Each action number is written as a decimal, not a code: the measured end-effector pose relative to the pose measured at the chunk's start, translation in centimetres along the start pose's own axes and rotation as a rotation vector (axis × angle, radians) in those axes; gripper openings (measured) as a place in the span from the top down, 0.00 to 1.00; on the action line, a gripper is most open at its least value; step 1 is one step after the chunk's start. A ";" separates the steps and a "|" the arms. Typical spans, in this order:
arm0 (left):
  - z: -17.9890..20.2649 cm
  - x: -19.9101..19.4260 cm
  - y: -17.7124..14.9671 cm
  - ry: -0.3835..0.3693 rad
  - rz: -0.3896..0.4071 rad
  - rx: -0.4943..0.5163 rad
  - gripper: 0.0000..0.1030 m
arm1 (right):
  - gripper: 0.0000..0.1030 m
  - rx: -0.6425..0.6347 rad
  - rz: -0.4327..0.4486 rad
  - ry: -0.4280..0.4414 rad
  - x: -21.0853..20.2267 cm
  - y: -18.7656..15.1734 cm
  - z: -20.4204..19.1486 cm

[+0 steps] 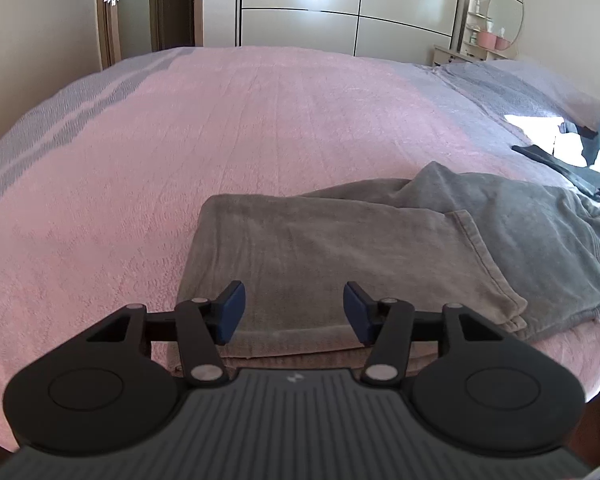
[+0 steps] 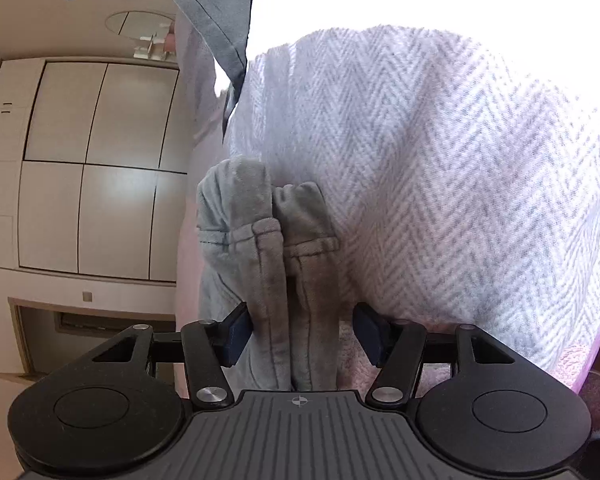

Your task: Fold clothes

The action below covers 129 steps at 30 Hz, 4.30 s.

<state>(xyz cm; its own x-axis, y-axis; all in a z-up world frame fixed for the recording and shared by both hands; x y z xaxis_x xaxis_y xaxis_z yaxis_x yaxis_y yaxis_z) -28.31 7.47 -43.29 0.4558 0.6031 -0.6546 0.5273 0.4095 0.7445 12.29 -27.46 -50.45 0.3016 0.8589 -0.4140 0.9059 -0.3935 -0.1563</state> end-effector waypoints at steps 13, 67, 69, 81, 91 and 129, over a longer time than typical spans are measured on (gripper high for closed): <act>-1.0 1.4 -1.2 -0.020 -0.023 -0.016 0.58 | 0.80 -0.353 0.045 -0.196 0.9 -2.7 -4.1; -15.4 -4.2 -9.8 -0.046 0.000 -0.555 0.63 | 0.09 -2.518 -0.187 0.310 12.2 -57.0 -0.7; -15.1 -4.5 -9.1 -0.078 0.020 -0.559 0.62 | 0.01 -2.486 -0.172 0.366 11.6 -56.2 -1.4; -12.6 -3.0 -6.0 -0.341 0.094 -0.707 0.49 | 0.02 -1.108 -0.273 0.008 10.2 -35.9 -8.3; -11.5 -0.7 -5.0 -0.293 0.056 -0.658 0.55 | 0.30 -0.372 -0.411 -0.048 17.4 -31.1 -5.9; -4.0 9.3 6.6 -0.043 -0.018 0.174 0.66 | 0.58 -1.382 -0.246 -0.299 29.9 -37.7 -11.1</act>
<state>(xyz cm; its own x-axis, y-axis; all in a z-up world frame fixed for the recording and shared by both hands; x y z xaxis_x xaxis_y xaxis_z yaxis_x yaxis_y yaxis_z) -23.50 18.52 -43.93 0.4731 0.5655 -0.6756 0.6500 0.2935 0.7009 -9.57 16.72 -46.96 0.1822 0.6889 -0.7016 0.5340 0.5298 0.6589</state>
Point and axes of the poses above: each gripper's, at about its wrist camera, not at the fingertips, and x roughly the way its jaws point, z to its right, y to its top, the point moved 5 cm from there along x, roughly the way its jaws point, and after that the axes turned 14 degrees about x, right-handed, at the moved point
